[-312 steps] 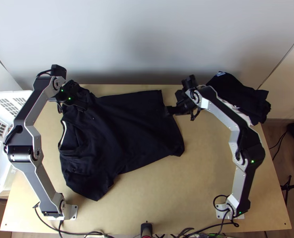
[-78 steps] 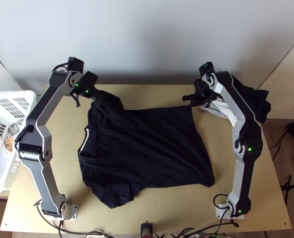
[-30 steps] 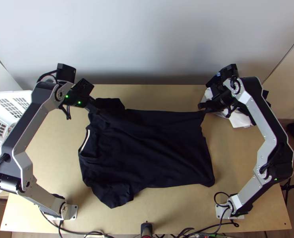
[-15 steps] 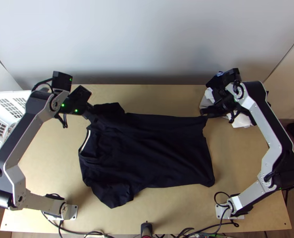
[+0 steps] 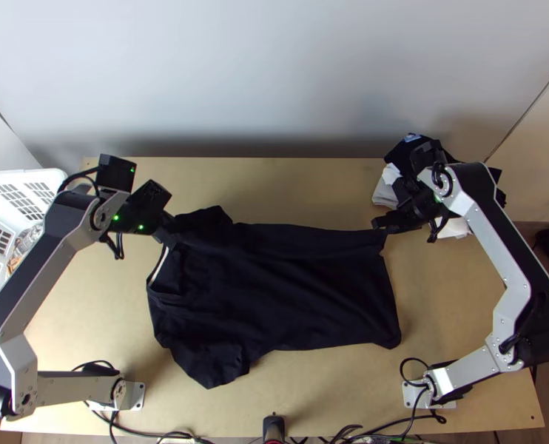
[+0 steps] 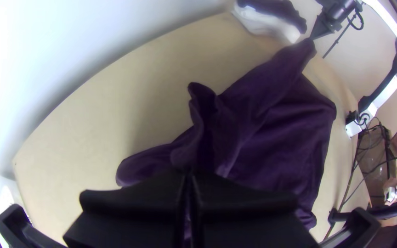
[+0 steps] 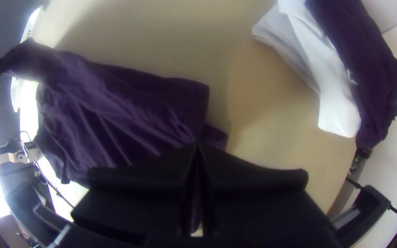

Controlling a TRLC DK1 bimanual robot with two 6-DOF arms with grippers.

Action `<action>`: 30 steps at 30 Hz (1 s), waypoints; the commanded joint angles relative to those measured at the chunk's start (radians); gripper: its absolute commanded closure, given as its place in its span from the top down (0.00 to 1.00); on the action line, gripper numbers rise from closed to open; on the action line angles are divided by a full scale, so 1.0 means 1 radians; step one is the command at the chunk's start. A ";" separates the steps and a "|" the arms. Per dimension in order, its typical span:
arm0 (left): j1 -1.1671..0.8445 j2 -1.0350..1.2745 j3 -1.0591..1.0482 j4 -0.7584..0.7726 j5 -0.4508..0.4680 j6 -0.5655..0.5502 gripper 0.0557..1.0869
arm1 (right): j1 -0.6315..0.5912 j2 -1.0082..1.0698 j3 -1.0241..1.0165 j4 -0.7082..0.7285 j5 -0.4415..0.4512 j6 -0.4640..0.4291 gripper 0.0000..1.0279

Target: Fold the t-shirt

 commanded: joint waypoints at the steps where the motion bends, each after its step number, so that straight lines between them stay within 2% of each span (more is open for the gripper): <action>1: -0.010 -0.052 -0.058 0.000 0.001 -0.006 0.04 | 0.006 -0.032 -0.047 -0.001 0.003 -0.002 0.03; 30: -0.025 -0.168 -0.316 0.040 -0.001 0.011 0.03 | 0.009 -0.121 -0.286 0.037 0.023 -0.002 0.03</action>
